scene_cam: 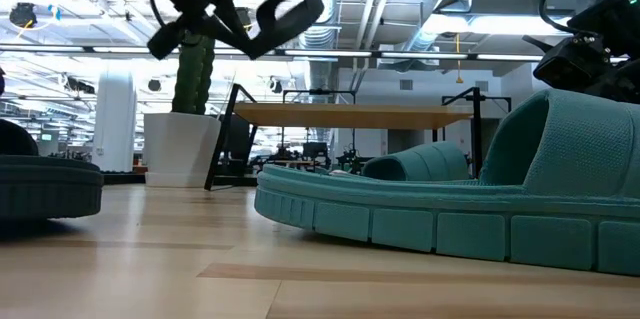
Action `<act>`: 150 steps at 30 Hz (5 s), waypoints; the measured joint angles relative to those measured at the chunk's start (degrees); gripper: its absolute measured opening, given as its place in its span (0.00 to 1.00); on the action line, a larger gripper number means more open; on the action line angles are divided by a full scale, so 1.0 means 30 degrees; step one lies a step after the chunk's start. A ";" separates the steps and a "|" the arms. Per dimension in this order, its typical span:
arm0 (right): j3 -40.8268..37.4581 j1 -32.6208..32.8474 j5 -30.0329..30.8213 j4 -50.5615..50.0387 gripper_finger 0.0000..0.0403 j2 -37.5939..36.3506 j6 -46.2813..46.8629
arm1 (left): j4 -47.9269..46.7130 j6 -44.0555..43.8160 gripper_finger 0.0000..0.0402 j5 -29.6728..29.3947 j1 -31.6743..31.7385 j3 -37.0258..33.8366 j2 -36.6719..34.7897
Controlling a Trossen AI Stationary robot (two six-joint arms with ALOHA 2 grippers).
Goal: Pick and place slides into the shelf
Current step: Put the top black slide on the shelf
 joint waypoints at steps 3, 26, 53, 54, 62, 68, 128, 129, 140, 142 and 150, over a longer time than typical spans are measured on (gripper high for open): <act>0.0000 0.0003 0.0000 0.0013 0.67 0.0000 0.0002 | 0.0014 0.0121 0.00 0.0482 0.0539 0.0583 0.0598; 0.0000 0.0007 0.0000 0.0018 0.67 0.0007 0.0001 | -0.7994 -0.0057 0.00 0.3821 0.3894 0.5154 0.3070; -0.0001 0.0002 0.0000 0.0018 0.67 0.0007 -0.0001 | -0.7173 -0.0044 0.07 0.2757 0.4285 0.5154 0.3065; -0.0003 0.0007 -0.0003 0.0018 0.67 0.0007 0.0000 | -0.7173 -0.0044 0.08 0.2709 0.4289 0.5154 0.3063; -0.0005 0.0005 0.0000 0.0025 0.67 0.0007 0.0002 | -0.7173 -0.0044 0.08 0.2494 0.4276 0.5154 0.3048; -0.0007 0.0002 0.0000 0.0025 0.67 0.0007 0.0002 | -0.7128 0.0455 0.09 0.2581 0.4276 0.5154 0.3048; -0.0003 0.0000 0.0000 -0.0033 0.67 0.0001 0.0002 | -1.6873 3.5032 0.00 0.7361 0.4297 2.5576 1.6249; -0.0001 0.0004 0.0000 -0.0036 0.67 0.0003 0.0002 | -1.6751 3.5308 0.00 0.7353 0.4237 2.5586 1.6366; 0.0000 0.0007 0.0000 -0.0026 0.67 0.0000 0.0002 | -1.7777 3.6860 0.00 0.5504 0.4676 2.5574 1.8130; -0.0002 0.0006 0.0000 -0.0099 0.67 0.0007 0.0002 | -1.7280 3.7074 0.00 0.5501 0.4848 2.5590 1.8394; 0.0000 0.0000 0.0000 -0.0121 0.67 0.0007 0.0002 | -1.7208 3.7689 0.00 0.3940 0.5395 2.5583 1.8763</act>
